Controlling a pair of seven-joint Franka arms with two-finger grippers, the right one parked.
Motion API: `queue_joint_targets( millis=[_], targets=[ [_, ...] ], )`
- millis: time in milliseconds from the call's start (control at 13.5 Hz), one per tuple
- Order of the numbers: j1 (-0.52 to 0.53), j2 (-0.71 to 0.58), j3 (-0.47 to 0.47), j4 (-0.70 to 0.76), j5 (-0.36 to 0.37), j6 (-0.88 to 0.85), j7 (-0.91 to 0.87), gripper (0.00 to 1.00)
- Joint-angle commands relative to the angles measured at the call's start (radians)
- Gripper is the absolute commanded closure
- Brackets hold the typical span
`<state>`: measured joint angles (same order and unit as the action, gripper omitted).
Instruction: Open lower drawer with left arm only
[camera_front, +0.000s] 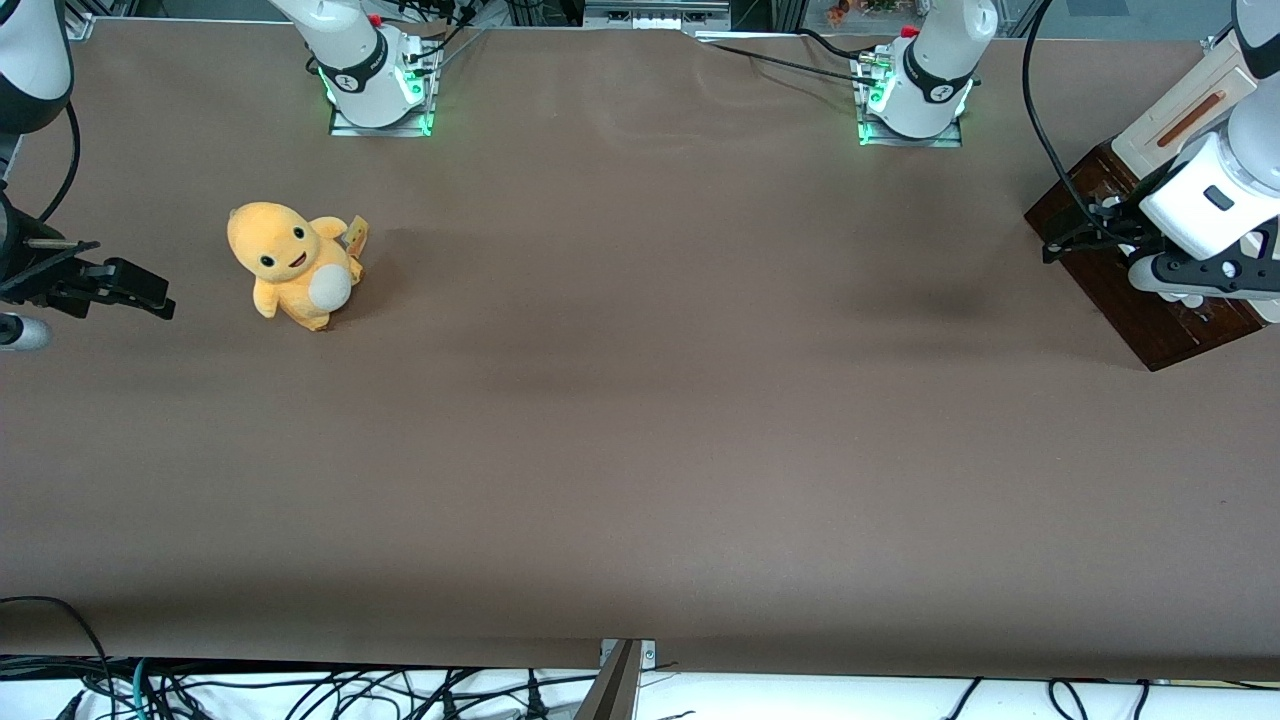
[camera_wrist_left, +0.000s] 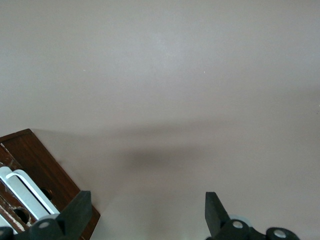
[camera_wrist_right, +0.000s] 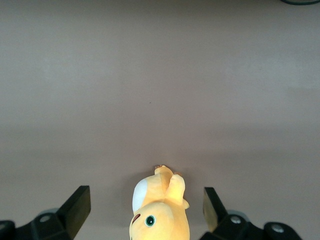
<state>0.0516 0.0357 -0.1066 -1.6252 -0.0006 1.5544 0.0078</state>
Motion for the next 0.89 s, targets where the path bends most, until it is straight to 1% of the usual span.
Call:
queue_joint_targets(
  millis=[0, 148, 443, 665, 739, 813],
  targets=[
    [0.005, 0.038, -0.002, 0.038, -0.015, -0.030, -0.002, 0.00],
    [0.007, 0.068, -0.001, 0.038, -0.013, -0.030, -0.002, 0.00],
    [0.004, 0.075, -0.001, 0.038, -0.010, -0.028, -0.003, 0.00],
    [-0.003, 0.073, -0.004, 0.033, 0.005, -0.030, -0.063, 0.00],
    [-0.004, 0.073, -0.004, 0.028, 0.023, -0.030, -0.068, 0.00],
    [-0.009, 0.073, -0.007, 0.024, 0.077, -0.030, -0.072, 0.00]
  ],
)
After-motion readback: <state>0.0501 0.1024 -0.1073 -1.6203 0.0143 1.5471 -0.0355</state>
